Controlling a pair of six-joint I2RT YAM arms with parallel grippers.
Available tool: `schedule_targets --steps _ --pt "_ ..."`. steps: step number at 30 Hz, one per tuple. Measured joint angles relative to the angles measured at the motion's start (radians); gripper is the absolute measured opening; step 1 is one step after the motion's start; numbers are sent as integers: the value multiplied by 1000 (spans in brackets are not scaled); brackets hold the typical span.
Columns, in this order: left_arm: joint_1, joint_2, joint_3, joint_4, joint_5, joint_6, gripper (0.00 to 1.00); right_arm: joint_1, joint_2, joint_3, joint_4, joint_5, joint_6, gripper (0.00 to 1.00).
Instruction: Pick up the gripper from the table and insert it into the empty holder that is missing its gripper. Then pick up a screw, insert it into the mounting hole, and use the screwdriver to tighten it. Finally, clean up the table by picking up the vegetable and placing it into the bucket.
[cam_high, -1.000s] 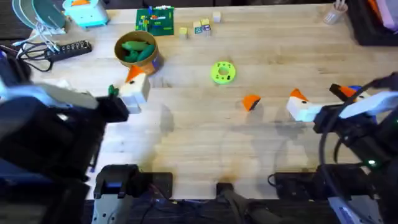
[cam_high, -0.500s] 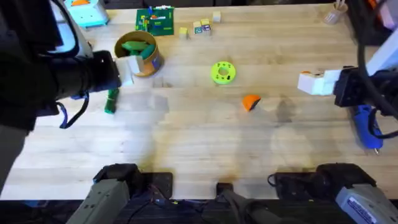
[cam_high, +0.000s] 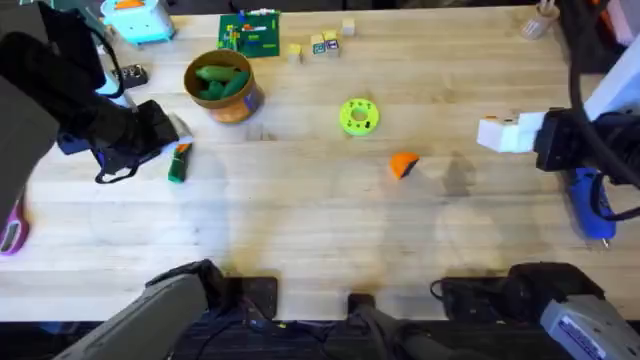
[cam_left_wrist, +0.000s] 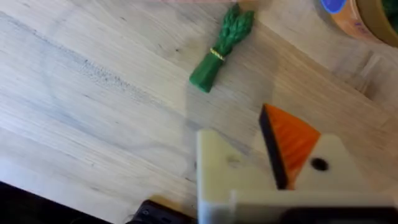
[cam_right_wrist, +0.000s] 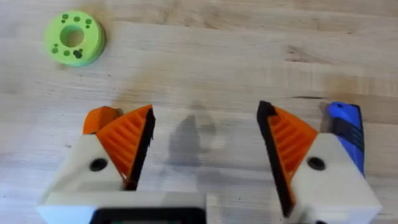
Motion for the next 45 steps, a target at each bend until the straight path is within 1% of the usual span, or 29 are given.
schedule_targets --steps 2,3,5,7,8,9,10,11,13,14,16,18,22,25,27,29,32,36,41,45 --pt "-5 2 0 0 17 4 78 0 0 0 0 0 0 991" --pt "-12 0 0 0 21 10 21 0 0 0 0 0 0 991" --pt "-36 -4 0 -1 28 10 7 0 0 0 3 0 0 991" --pt "-80 -22 2 -3 37 11 12 0 0 0 4 0 0 991" --pt "-107 -35 5 -6 41 16 84 0 0 0 4 0 0 991" --pt "-142 -53 12 -8 46 14 248 0 0 0 4 0 0 991" --pt "-173 -72 19 -7 50 15 390 0 0 0 4 0 0 991" --pt "-215 -96 31 -6 54 15 560 0 0 0 4 0 0 992" --pt "-295 -143 54 7 61 15 864 0 0 0 4 0 0 991" --pt "-343 -169 64 19 68 13 961 0 0 0 4 0 0 991" --pt "-436 -217 77 50 74 14 993 0 0 0 4 0 0 991" --pt "-531 -260 82 82 81 14 994 0 0 0 4 0 0 991" --pt "-701 -303 83 179 90 11 994 0 0 0 4 0 0 991" --pt "-807 -305 83 275 96 9 994 0 0 0 4 0 0 991" --pt "-854 -304 83 327 98 7 994 0 0 0 4 0 0 991" --pt "-886 -299 83 384 99 6 994 0 0 0 4 0 0 991" --pt "-903 -277 83 461 99 6 994 0 0 0 4 0 0 992" --pt "-904 -246 84 434 99 3 993 0 0 0 4 0 0 991" --pt "-904 -226 84 430 95 4 992 0 0 0 4 0 0 991" --pt "-904 -217 84 444 88 39 992 0 0 0 4 0 0 992"
